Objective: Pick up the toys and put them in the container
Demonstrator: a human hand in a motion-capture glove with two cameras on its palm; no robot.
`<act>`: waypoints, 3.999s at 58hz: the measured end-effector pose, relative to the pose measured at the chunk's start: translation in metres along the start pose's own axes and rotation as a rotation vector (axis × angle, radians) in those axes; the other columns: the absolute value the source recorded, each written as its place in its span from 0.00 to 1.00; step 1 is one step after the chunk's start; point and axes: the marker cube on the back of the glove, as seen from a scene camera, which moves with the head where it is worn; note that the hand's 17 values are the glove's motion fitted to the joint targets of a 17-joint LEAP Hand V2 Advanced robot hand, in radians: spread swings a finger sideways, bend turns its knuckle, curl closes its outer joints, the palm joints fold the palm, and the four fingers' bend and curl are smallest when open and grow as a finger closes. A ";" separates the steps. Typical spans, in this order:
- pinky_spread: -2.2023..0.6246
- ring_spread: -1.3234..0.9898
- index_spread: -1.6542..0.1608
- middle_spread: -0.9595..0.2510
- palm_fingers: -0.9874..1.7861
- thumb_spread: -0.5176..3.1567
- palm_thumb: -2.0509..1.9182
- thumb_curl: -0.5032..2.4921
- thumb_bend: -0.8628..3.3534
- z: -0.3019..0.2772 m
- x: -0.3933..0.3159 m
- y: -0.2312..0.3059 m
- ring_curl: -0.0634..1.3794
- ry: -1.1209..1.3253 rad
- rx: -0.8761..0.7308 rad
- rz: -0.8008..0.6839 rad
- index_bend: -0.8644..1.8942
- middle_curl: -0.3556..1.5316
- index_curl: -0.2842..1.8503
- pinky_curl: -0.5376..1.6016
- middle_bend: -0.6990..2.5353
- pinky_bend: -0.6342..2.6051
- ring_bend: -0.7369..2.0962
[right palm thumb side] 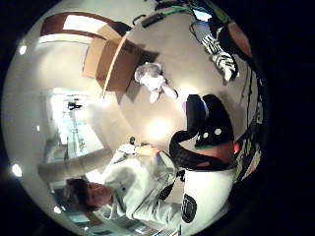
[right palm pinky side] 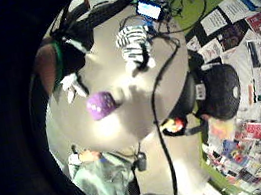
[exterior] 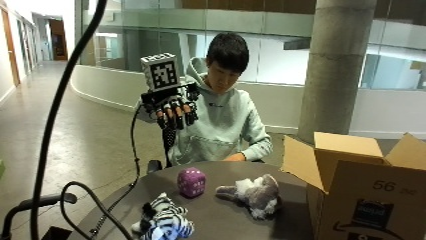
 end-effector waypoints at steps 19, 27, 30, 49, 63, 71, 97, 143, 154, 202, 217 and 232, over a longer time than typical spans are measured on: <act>0.76 0.52 0.78 0.77 0.39 0.50 0.57 0.21 0.27 0.009 0.010 -0.028 0.14 0.015 0.159 0.117 0.36 0.26 0.20 0.39 0.27 0.42 0.38; 0.78 0.54 0.77 0.77 0.28 0.52 0.54 0.22 0.25 0.015 0.022 -0.013 0.13 0.051 -0.051 0.008 0.34 0.27 0.20 0.40 0.26 0.45 0.34; 0.78 0.55 0.77 0.77 0.26 0.51 0.53 0.22 0.24 0.016 0.025 -0.018 0.13 0.057 -0.073 0.024 0.34 0.27 0.20 0.40 0.26 0.46 0.33; 0.79 0.56 0.76 0.78 0.22 0.47 0.51 0.23 0.21 -0.007 0.031 -0.085 0.15 0.066 -0.176 0.120 0.33 0.28 0.19 0.41 0.25 0.46 0.31; 0.79 0.57 0.76 0.78 0.22 0.47 0.52 0.25 0.20 0.003 0.040 -0.126 0.16 0.117 -0.118 0.145 0.34 0.28 0.19 0.41 0.25 0.45 0.31; 0.79 0.57 0.76 0.77 0.23 0.47 0.52 0.25 0.20 0.047 0.063 -0.145 0.16 0.123 -0.176 0.166 0.34 0.28 0.19 0.41 0.25 0.44 0.32; 0.77 0.57 0.74 0.79 0.33 0.49 0.60 0.27 0.22 0.179 0.113 -0.177 0.28 0.074 -0.076 0.310 0.33 0.23 0.17 0.47 0.23 0.60 0.53; 0.66 0.40 0.73 0.57 0.64 0.40 0.74 0.41 0.27 0.016 -0.028 -0.135 0.41 0.043 -0.135 -0.038 0.48 0.35 0.31 0.44 0.34 0.54 0.68; 0.66 0.39 0.73 0.54 0.63 0.38 0.74 0.45 0.28 -0.060 -0.162 -0.120 0.43 0.028 -0.042 -0.114 0.50 0.38 0.36 0.45 0.35 0.55 0.69; 0.79 0.56 0.74 0.79 0.24 0.46 0.56 0.34 0.20 0.016 -0.328 -0.201 0.25 -0.050 0.035 -0.400 0.34 0.35 0.31 0.41 0.24 0.49 0.34; 0.80 0.57 0.75 0.79 0.25 0.47 0.55 0.31 0.20 -0.015 -0.216 -0.131 0.24 0.110 -0.089 -0.313 0.35 0.32 0.27 0.40 0.25 0.47 0.32; 0.80 0.57 0.75 0.78 0.27 0.48 0.55 0.29 0.20 0.021 -0.066 -0.031 0.25 0.147 -0.196 -0.258 0.35 0.30 0.25 0.40 0.25 0.46 0.32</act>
